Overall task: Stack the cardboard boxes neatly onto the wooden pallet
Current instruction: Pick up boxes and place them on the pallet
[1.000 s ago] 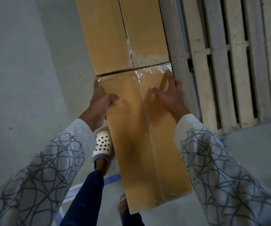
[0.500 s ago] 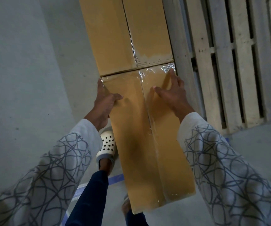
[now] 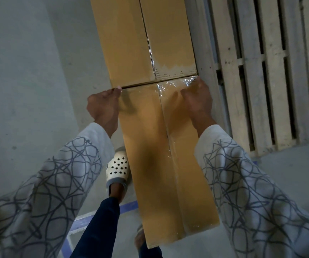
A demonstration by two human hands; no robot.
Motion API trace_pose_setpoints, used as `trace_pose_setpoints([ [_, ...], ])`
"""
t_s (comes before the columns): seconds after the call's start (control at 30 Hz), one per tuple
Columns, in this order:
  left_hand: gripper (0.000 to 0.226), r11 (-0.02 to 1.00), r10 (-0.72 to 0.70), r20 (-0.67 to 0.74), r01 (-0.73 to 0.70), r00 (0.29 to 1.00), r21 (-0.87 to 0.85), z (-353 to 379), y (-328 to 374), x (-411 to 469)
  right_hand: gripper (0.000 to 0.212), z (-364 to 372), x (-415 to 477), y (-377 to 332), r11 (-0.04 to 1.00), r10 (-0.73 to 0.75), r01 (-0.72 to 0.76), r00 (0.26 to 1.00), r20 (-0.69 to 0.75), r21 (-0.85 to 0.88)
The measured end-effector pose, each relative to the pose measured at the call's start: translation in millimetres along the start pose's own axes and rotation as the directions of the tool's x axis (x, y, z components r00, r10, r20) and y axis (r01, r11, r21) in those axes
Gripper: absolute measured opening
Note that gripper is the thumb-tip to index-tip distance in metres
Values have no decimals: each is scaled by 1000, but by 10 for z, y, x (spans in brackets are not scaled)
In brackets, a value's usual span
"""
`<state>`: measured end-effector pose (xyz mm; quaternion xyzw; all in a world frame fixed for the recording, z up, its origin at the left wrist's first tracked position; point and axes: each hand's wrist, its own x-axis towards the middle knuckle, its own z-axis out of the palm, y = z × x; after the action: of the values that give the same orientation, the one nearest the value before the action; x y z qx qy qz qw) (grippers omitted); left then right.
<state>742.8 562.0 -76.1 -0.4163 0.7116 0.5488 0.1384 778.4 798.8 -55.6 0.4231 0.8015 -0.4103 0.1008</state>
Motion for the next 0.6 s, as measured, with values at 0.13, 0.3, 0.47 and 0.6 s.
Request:
trace_pose_setpoints([
  [0.13, 31, 988, -91, -13, 88, 996, -129, 8, -15, 176, 45, -17, 174, -69, 948, 161, -128, 983, -93, 290],
  [0.3, 21, 973, -112, 8, 111, 994, -203, -12, 78, 135, 32, -37, 441, -76, 919, 285, -243, 954, -97, 310],
  [0.47, 18, 983, -107, -21, 102, 994, -154, -18, 92, 149, 27, -17, 552, -70, 917, 310, -256, 940, -144, 305],
  [0.6, 17, 994, -81, -62, 76, 995, -81, -27, 83, 152, 31, 3, 580, -50, 897, 365, -292, 913, -182, 333],
])
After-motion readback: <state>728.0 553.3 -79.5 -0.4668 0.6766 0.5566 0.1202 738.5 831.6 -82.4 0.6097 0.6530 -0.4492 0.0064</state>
